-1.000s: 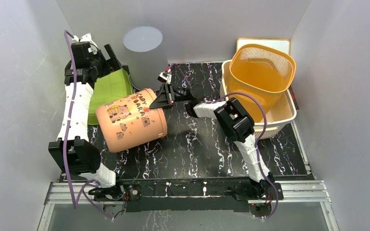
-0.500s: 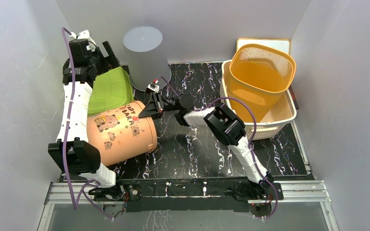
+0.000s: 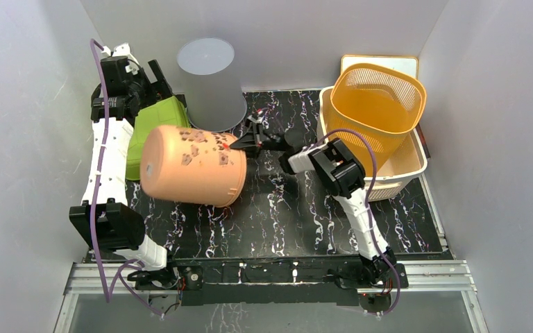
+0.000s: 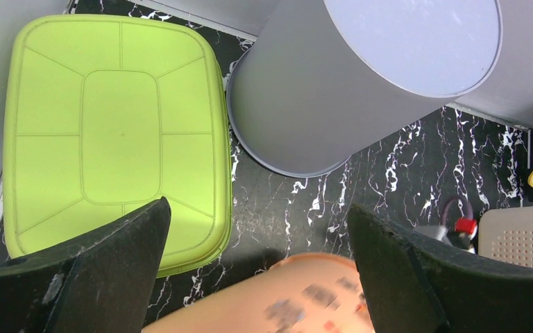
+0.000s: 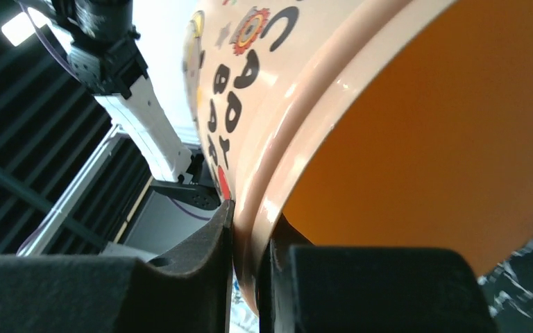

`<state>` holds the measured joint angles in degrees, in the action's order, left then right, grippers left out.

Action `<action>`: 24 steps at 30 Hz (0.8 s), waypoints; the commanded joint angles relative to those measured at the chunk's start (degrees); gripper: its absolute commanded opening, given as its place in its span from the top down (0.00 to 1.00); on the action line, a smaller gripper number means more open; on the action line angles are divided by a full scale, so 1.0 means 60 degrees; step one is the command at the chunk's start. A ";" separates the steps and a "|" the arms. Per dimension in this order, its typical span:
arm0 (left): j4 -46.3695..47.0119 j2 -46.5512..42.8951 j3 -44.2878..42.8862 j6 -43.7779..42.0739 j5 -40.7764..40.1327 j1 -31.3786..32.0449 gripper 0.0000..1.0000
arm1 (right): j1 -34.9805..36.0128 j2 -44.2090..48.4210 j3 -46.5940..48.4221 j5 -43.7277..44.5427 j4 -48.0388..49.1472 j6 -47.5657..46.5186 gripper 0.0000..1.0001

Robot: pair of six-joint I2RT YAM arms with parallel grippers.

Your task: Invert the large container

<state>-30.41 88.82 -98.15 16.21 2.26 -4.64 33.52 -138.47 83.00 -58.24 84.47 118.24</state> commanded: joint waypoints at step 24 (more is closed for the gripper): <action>-0.0110 -0.0137 0.0146 -0.0174 -0.0055 0.0096 0.02 | -0.2013 -0.0269 0.1289 -0.1619 -0.7583 -0.8944 0.57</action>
<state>-30.52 88.82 -97.71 15.94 2.02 -4.32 21.87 -141.16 86.04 -70.59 58.76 83.05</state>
